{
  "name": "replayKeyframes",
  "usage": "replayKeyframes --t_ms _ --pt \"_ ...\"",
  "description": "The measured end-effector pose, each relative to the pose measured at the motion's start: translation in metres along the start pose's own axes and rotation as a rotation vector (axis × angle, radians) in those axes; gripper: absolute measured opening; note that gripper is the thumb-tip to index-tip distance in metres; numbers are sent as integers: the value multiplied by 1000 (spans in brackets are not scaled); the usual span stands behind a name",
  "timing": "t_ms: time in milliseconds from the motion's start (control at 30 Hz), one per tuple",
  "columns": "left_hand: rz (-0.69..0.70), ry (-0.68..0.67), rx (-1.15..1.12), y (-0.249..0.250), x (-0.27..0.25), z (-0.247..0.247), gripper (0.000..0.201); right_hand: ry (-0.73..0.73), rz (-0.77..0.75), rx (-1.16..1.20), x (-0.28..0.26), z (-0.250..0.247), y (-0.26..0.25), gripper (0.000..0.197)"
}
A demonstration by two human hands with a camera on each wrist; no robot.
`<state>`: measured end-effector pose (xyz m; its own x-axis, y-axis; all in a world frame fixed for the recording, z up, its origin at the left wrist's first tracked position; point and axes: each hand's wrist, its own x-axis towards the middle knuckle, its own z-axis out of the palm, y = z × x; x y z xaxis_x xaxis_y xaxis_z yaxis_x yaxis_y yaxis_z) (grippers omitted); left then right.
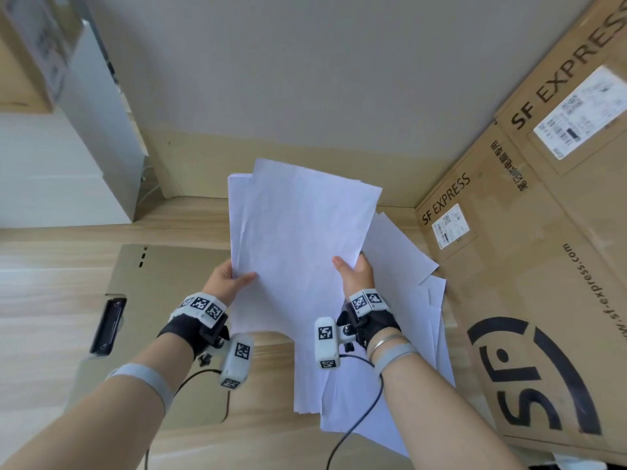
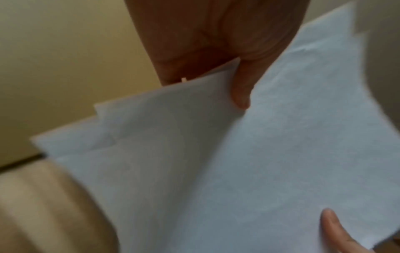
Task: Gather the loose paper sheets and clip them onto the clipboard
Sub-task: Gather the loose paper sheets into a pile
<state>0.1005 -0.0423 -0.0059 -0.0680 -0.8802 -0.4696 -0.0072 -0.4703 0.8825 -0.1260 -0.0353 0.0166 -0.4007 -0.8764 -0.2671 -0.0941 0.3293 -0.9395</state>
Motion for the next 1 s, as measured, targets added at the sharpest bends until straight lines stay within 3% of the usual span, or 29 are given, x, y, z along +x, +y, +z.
replayKeyframes --t_ms 233,267,333,367,467,533,600,667,767,833,867,1000 --pt "110 -27 -57 24 7 -1 21 -94 -113 83 1 -14 -35 25" --pt "111 -52 -53 27 5 -4 26 -127 -105 66 -1 -15 -34 26" --pt "115 -101 -32 29 3 -11 60 -197 -60 -20 -7 -16 -32 28" --pt "110 -123 -5 29 3 -12 67 -226 -24 -64 -10 -16 -29 28" --pt "110 -101 154 35 -6 -10 32 -230 93 -168 -14 -14 -20 35" --pt "136 -65 238 34 -5 -7 30 -212 137 -321 -12 -13 -14 54" --pt "167 -73 193 38 -8 -5 23 -179 128 -281 -11 -12 -15 63" --pt "129 -95 111 39 -7 -6 30 -190 113 -116 -13 -12 -20 45" --pt "88 -76 183 30 -1 -12 31 -238 70 -78 -17 -12 -24 39" --pt "77 -77 195 24 2 -12 70 -230 60 -63 -17 -11 -24 37" --pt "69 -68 171 24 2 -12 73 -222 63 -61 -18 -10 -26 36" --pt "58 -20 124 29 -2 -3 37 -202 1 -76 -15 -10 -33 20"
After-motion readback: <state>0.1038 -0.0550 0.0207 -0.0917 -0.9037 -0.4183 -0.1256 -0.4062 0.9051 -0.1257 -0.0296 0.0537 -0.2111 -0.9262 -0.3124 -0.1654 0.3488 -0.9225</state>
